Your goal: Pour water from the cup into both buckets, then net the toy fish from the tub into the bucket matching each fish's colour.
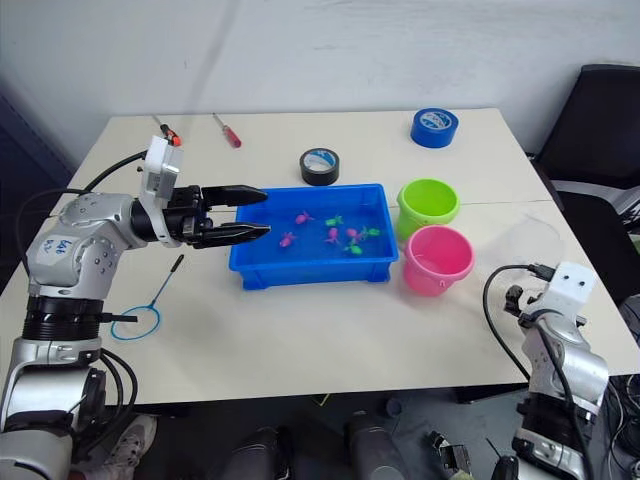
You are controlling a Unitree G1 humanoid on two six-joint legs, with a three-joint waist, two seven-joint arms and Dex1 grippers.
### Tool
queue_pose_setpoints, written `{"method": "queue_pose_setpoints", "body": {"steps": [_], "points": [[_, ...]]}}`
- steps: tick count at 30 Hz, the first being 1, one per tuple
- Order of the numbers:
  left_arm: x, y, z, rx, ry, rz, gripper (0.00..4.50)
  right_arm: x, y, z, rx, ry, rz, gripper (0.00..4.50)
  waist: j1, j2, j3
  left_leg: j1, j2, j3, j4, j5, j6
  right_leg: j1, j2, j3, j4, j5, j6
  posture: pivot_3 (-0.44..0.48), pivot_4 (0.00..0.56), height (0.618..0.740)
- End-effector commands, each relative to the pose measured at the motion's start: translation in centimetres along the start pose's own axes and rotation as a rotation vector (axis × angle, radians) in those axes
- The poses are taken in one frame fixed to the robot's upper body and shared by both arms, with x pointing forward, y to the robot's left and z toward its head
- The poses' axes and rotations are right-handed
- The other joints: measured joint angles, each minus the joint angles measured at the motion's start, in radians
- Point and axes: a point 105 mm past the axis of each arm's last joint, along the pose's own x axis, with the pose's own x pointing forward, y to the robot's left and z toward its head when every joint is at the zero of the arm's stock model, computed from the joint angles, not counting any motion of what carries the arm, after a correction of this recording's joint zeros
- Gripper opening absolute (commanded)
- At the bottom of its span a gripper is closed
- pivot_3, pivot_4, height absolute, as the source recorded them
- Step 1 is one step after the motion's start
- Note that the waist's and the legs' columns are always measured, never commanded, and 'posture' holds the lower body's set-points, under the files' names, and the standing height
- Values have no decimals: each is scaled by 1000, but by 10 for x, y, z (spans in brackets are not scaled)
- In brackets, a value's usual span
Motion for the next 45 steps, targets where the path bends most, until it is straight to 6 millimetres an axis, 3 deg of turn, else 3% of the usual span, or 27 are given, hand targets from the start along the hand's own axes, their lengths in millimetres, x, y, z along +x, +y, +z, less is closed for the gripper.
{"method": "queue_pose_setpoints", "body": {"steps": [1,10,19,26,30,34,45], "points": [[-9,3,6,23,-20,46,3510,-30,5,23,-86,-49,159,4433,4,0,0,0,0,0,-1,0,0,0,0,0,0,0,0,0,150,734],[-14,4,3,19,-30,90,3510,-42,19,43,-199,-49,349,4433,8,-2,0,1,-1,1,-2,-1,1,1,0,1,-3,0,1,0,150,734],[-42,17,5,6,-38,267,3510,-95,36,62,-427,-92,739,4433,19,-2,1,0,0,0,-5,-1,2,2,-1,0,-9,0,2,0,150,734],[-78,28,-8,-39,-38,504,3510,-161,106,67,-524,-190,1272,4433,16,-4,2,3,0,-4,-5,-2,2,9,-1,-5,-12,1,2,0,150,734],[-110,31,-35,-76,23,723,3510,-180,148,61,-582,-311,1485,4433,16,-5,1,3,1,-7,-5,-2,3,11,-2,-8,-15,1,2,0,150,734],[-130,32,-69,-120,133,876,3510,-191,173,50,-611,-347,1623,4433,25,-7,2,1,0,-9,-5,-3,4,11,-5,-10,-18,1,2,0,150,734],[-157,44,-147,-282,312,1092,3510,-205,200,38,-687,-419,1784,4433,46,-9,2,1,-2,-11,-5,-5,6,12,-9,-15,-20,1,1,0,150,734]]}}
